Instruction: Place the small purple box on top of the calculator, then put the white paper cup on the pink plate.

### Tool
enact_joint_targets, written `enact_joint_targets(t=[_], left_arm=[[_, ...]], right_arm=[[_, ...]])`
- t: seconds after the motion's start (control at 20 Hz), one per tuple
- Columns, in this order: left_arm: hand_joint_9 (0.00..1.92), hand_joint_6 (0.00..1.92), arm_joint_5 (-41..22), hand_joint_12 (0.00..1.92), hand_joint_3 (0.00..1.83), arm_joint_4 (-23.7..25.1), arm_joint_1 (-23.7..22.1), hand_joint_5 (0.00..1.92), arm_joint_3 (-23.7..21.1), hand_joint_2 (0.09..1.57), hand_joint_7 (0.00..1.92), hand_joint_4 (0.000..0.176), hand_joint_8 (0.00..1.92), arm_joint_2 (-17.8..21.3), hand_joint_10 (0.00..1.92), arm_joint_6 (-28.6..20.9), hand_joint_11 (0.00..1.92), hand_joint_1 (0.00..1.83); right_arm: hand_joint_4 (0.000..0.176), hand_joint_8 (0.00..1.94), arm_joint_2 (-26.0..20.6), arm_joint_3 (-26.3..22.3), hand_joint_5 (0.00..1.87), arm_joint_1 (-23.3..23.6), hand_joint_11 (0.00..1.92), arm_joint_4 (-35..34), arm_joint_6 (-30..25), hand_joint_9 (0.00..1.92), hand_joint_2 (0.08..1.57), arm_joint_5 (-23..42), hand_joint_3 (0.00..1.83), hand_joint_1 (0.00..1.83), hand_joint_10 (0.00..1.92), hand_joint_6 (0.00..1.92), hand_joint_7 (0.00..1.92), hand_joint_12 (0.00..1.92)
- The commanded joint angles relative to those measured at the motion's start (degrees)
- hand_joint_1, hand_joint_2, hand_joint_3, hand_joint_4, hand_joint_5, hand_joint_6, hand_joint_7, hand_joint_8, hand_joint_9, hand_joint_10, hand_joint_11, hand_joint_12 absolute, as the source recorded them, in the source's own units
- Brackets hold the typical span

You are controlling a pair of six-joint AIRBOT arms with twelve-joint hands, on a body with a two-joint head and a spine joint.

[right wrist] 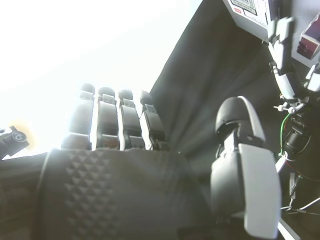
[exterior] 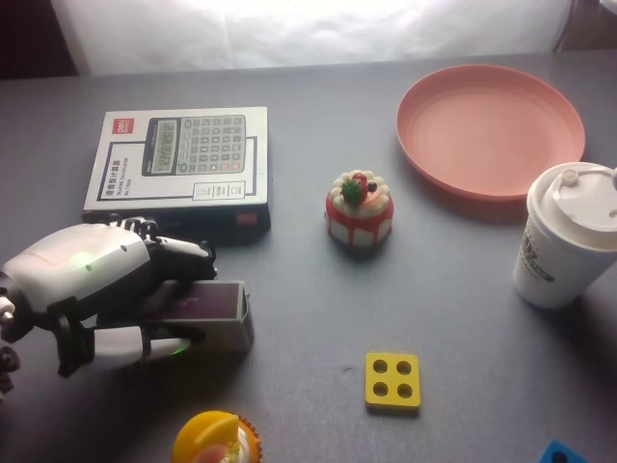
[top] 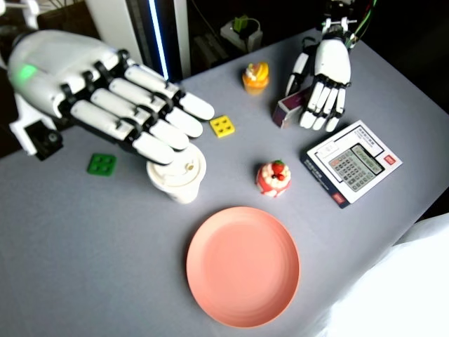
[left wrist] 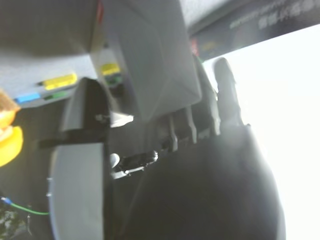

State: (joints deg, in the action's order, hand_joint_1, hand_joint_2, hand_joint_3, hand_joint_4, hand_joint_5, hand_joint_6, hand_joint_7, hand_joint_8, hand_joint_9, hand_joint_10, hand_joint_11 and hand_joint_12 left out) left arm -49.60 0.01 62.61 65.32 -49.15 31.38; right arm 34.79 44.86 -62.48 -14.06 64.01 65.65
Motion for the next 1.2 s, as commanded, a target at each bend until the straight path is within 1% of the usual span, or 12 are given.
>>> enact_joint_targets(t=[0.0, 0.1, 0.25, 0.4, 0.5, 0.55, 0.6, 0.75, 0.9, 0.95, 1.05, 1.15], left_arm=[[0.78, 1.23, -6.5, 1.92, 0.0, -0.7, -0.4, 0.67, 0.2, 1.24, 0.86, 0.0, 1.44, -0.4, 1.58, -0.2, 0.61, 1.21], [1.01, 1.27, -7.9, 1.92, 0.0, -1.2, -0.5, 0.74, 0.2, 1.23, 0.79, 0.0, 1.43, -0.2, 1.84, -0.2, 1.05, 1.21], [1.08, 1.24, -12.2, 1.92, 0.0, -2.2, -0.8, 0.8, -0.2, 1.2, 0.83, 0.0, 1.34, 1.0, 1.91, -0.2, 1.18, 1.22], [0.85, 0.98, -17.6, 1.92, 0.0, -4.7, -1.7, 0.85, 0.1, 1.19, 0.85, 0.0, 1.46, 1.6, 1.7, 0.1, 0.85, 1.23], [0.82, 1.08, -17.9, 1.86, 0.0, -6.5, -4.2, 0.78, 1.5, 1.2, 0.88, 0.0, 1.38, 1.2, 1.38, 1.2, 0.72, 1.22], [0.86, 1.09, -17.4, 1.89, 0.0, -6.9, -5.7, 0.74, 2.7, 1.22, 0.86, 0.0, 1.44, 0.6, 1.41, 1.3, 0.76, 1.22], [0.86, 1.12, -16.6, 1.9, 0.0, -7.4, -7.0, 0.71, 3.9, 1.23, 0.85, 0.0, 1.46, -0.2, 1.4, 1.3, 0.75, 1.22], [0.68, 1.18, -10.4, 1.83, 0.0, -9.5, -12.6, 0.73, 10.2, 1.22, 0.84, 0.0, 1.43, -4.5, 1.31, 1.3, 0.47, 1.21], [0.76, 1.07, -3.2, 1.92, 0.0, -12.3, -16.0, 0.74, 16.2, 1.24, 0.79, 0.0, 1.58, -8.4, 1.77, 1.4, 0.79, 1.22], [0.81, 1.26, -1.4, 1.92, 0.0, -13.1, -16.6, 0.74, 17.7, 1.23, 0.77, 0.0, 1.44, -9.6, 1.86, 1.5, 0.9, 1.21], [0.66, 1.05, 2.5, 1.92, 0.0, -15.2, -17.2, 0.79, 20.5, 1.21, 0.82, 0.0, 1.48, -11.5, 1.56, 2.4, 0.59, 1.22], [0.62, 1.27, 4.5, 1.89, 0.0, -17.1, -17.3, 0.67, 22.1, 1.24, 0.83, 0.0, 1.42, -12.4, 1.32, 3.0, 0.49, 1.19]], right_arm=[[0.014, 0.0, 0.0, 0.0, 0.0, 0.4, 0.0, -0.4, 0.1, 0.0, 1.2, 7.2, 0.02, 0.25, 0.0, 0.0, 0.0, 0.0], [0.001, 0.0, 0.0, 0.0, 0.0, 0.4, 0.0, -0.4, 0.1, 0.0, 1.21, 7.2, 0.02, 0.32, 0.0, 0.0, 0.0, 0.0], [0.024, 0.0, 0.1, 0.0, 0.0, 0.4, 0.0, -0.5, 0.1, 0.0, 1.21, 7.3, 0.02, 0.33, 0.0, 0.0, 0.0, 0.0], [0.001, 0.0, 0.3, 0.0, 0.0, 0.4, 0.0, -0.8, 0.1, 0.0, 1.22, 7.3, 0.02, 0.31, 0.0, 0.0, 0.0, 0.0], [0.006, 0.0, 0.5, 0.1, 0.0, 0.4, 0.0, -0.9, 0.1, 0.0, 1.22, 7.3, 0.02, 0.32, 0.0, 0.0, 0.0, 0.0], [0.0, 0.0, 0.6, 0.1, 0.0, 0.3, 0.0, -1.0, 0.1, 0.0, 1.23, 7.3, 0.02, 0.31, 0.0, 0.0, 0.0, 0.0], [0.029, 0.0, 0.6, 0.1, 0.0, 0.2, 0.0, -1.1, 0.1, 0.0, 1.23, 7.3, 0.02, 0.33, 0.0, 0.0, 0.0, 0.0], [0.017, 0.0, 0.7, 0.2, 0.0, -0.2, 0.0, -1.7, 0.1, 0.0, 1.25, 7.3, 0.02, 0.35, 0.0, 0.0, 0.0, 0.0], [0.019, 0.0, 1.1, 0.3, 0.0, -0.2, 0.0, -1.8, 0.1, 0.0, 1.26, 7.3, 0.02, 0.36, 0.0, 0.0, 0.0, 0.0], [0.007, 0.0, 1.2, 0.4, 0.0, -0.3, 0.0, -1.8, 0.1, 0.0, 1.26, 7.3, 0.02, 0.36, 0.0, 0.0, 0.0, 0.0], [0.031, 0.0, 1.5, 0.5, 0.0, -0.4, 0.0, -2.0, 0.0, 0.0, 1.27, 7.3, 0.02, 0.37, 0.0, 0.0, 0.0, 0.0], [0.021, 0.0, 1.6, 0.6, 0.0, -0.5, 0.0, -2.0, -0.1, 0.0, 1.26, 7.3, 0.02, 0.34, 0.0, 0.0, 0.0, 0.0]])
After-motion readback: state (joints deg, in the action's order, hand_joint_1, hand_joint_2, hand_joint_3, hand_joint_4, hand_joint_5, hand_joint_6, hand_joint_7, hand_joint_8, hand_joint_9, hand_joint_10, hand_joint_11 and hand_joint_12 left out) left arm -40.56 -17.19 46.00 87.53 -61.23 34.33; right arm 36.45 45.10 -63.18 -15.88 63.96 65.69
